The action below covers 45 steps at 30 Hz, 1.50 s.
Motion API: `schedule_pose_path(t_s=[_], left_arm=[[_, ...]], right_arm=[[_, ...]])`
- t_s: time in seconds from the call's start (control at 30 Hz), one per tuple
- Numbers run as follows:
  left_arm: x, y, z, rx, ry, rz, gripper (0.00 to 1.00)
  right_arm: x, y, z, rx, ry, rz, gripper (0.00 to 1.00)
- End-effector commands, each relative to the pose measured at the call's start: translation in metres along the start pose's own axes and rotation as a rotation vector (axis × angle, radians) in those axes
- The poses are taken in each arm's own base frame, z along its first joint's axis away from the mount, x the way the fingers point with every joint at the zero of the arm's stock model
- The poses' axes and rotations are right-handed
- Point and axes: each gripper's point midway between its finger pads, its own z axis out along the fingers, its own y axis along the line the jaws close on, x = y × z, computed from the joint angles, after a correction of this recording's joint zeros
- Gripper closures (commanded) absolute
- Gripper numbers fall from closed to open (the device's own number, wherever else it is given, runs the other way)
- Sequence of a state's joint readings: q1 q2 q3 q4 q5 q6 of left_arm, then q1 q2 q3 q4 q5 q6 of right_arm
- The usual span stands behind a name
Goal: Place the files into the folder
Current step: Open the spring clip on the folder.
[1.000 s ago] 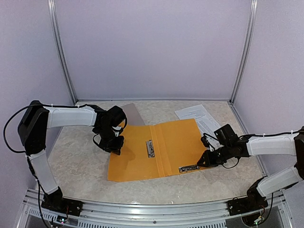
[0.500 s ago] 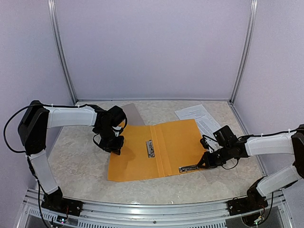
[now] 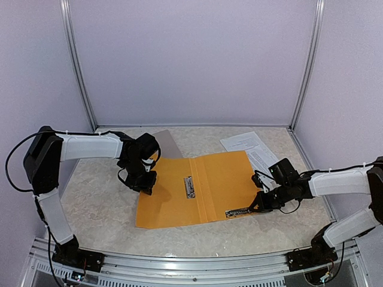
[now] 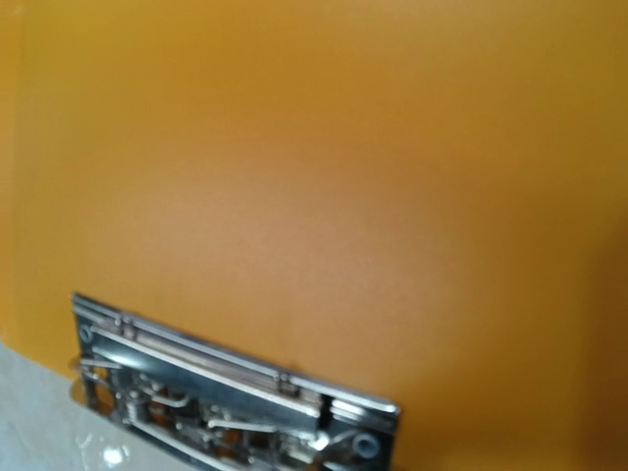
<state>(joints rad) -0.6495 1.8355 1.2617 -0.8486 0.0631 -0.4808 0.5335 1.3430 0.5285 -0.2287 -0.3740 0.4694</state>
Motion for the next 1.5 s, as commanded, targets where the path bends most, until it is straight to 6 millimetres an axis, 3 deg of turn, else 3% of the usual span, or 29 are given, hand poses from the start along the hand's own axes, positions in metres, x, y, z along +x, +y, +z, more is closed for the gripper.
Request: schedule_pose_path(t_s=[0.0,0.2,0.47,0.73,1.3,1.47], left_arm=[[0.011,0.012,0.007,-0.066,0.051,0.014,0.86],[0.008,0.012,0.006,-0.073,0.042,0.014,0.79],[-0.007,0.006,-0.014,-0.102,-0.043,0.041,0.51],[-0.022,0.005,-0.036,-0.143,-0.116,0.035,0.34],[-0.011,0.035,-0.046,-0.246,-0.113,-0.019,0.07],[-0.013,0.028,-0.064,-0.234,-0.157,-0.009,0.01]], right_arm=[[0.008,-0.008,0.002,0.018,0.015,0.013,1.00],[0.013,-0.012,0.004,0.025,0.018,0.018,1.00],[0.020,-0.018,0.007,0.043,0.020,0.024,1.00],[0.027,-0.024,0.009,0.086,0.032,0.011,1.00],[0.028,-0.030,0.012,0.112,0.046,0.003,1.00],[0.028,-0.030,0.012,0.113,0.047,0.006,1.00]])
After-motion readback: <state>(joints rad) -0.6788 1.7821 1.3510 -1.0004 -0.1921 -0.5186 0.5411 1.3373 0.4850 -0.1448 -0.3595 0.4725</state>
